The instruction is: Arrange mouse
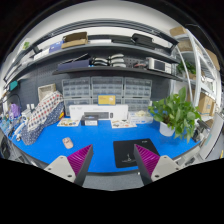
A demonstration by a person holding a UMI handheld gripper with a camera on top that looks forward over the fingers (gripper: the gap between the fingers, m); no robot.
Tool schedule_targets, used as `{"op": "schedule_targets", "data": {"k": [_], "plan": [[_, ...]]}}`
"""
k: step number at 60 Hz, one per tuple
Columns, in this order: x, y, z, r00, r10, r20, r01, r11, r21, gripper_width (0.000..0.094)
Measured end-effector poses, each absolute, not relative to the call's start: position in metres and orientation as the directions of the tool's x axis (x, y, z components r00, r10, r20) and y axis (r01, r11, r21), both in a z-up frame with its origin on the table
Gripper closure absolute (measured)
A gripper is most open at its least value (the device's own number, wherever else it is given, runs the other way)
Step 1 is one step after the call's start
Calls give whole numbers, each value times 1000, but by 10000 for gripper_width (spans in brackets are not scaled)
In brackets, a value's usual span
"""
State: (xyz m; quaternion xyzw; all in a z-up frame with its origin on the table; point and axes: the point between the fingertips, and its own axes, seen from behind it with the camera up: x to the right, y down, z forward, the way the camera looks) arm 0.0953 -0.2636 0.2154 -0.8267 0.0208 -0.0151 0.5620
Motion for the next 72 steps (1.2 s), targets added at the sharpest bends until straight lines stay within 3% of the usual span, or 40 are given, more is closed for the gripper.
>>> {"op": "schedule_targets", "data": {"k": [15, 35, 50, 72], "plan": [[52, -266, 133, 1000, 17, -11, -2, -462, -887, 121], [-82, -222, 31, 990, 131, -61, 30, -598, -801, 123], [-153, -124, 0, 987, 147, -63, 45, -634, -772, 113], [-175, -11, -11, 998, 64, -13, 33, -660, -750, 127]]}}
